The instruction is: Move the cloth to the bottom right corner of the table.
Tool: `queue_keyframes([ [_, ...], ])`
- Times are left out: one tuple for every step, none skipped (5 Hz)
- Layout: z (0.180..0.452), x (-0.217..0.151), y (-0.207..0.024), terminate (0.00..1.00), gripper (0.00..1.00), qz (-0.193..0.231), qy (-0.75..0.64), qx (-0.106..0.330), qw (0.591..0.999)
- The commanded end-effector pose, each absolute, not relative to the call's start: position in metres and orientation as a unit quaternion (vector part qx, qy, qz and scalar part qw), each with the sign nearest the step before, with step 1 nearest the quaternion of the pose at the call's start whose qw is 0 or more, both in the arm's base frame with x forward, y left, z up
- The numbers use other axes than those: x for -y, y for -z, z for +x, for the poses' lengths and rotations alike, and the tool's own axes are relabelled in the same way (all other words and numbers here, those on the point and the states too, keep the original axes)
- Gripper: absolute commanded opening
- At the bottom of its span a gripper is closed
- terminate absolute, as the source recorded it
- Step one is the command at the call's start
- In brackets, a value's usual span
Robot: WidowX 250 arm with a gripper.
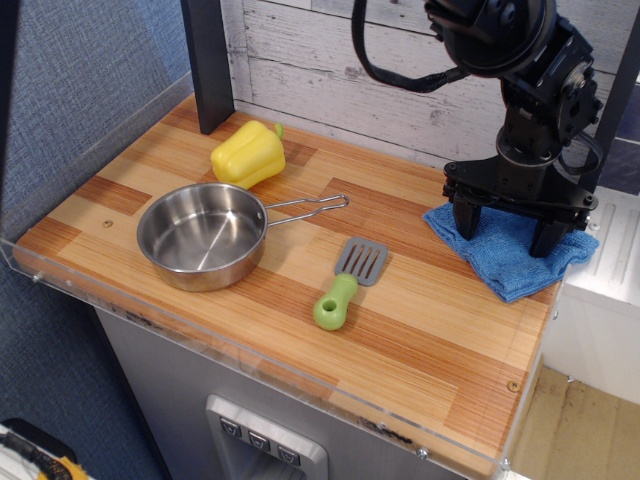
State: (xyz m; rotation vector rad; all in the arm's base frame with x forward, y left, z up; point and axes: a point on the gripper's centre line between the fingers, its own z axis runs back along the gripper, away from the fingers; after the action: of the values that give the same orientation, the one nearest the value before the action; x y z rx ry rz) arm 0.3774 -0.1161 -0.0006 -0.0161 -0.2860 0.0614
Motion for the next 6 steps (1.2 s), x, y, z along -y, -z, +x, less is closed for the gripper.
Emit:
queue_keyframes([
  [0.301,0.115,0.005,0.00,1.00,-0.007,-0.015,0.096,0.995],
  [0.280,0.115,-0.008,0.00,1.00,-0.017,-0.006,0.094,0.995],
  [0.265,0.112,-0.016,0.00,1.00,-0.026,-0.005,0.093,0.995],
  [0.259,0.105,-0.023,0.00,1.00,-0.033,-0.012,0.095,0.995],
  [0.256,0.097,-0.034,0.00,1.00,-0.037,-0.027,0.105,0.993],
  [0.274,0.084,-0.034,0.00,1.00,-0.051,-0.046,0.103,0.992],
])
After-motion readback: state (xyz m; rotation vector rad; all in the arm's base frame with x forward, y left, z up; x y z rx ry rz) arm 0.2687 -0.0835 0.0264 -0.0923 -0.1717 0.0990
